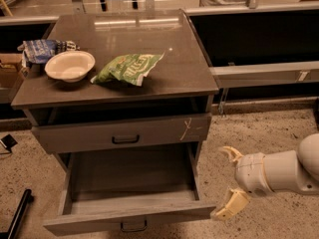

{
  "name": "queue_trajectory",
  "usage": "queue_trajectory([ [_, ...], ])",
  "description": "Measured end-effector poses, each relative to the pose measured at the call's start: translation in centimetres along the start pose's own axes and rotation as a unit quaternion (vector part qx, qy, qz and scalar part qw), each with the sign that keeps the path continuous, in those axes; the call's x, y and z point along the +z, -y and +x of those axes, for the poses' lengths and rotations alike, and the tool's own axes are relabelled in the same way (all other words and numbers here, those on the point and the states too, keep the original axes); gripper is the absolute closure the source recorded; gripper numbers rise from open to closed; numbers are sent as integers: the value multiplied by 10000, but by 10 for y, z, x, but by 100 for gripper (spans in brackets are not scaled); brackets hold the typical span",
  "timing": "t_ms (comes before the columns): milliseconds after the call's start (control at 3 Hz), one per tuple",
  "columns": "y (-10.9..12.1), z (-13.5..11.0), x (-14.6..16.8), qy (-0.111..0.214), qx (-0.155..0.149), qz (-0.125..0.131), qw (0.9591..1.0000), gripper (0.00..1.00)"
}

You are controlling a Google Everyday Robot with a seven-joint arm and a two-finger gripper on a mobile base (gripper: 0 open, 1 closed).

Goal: Close middle drawer

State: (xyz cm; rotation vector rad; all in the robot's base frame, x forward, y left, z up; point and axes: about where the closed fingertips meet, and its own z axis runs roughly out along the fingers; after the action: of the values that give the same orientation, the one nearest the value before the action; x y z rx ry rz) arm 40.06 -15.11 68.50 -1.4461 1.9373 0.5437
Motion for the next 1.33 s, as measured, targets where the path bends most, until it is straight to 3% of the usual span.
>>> queue_trajectory([
  [333,0,0,0,-1,1,3,10000,0],
  [1000,-10,44,45,285,-46,-8,9996,0],
  [1333,-17,68,75,489,-90,-128,9987,15],
])
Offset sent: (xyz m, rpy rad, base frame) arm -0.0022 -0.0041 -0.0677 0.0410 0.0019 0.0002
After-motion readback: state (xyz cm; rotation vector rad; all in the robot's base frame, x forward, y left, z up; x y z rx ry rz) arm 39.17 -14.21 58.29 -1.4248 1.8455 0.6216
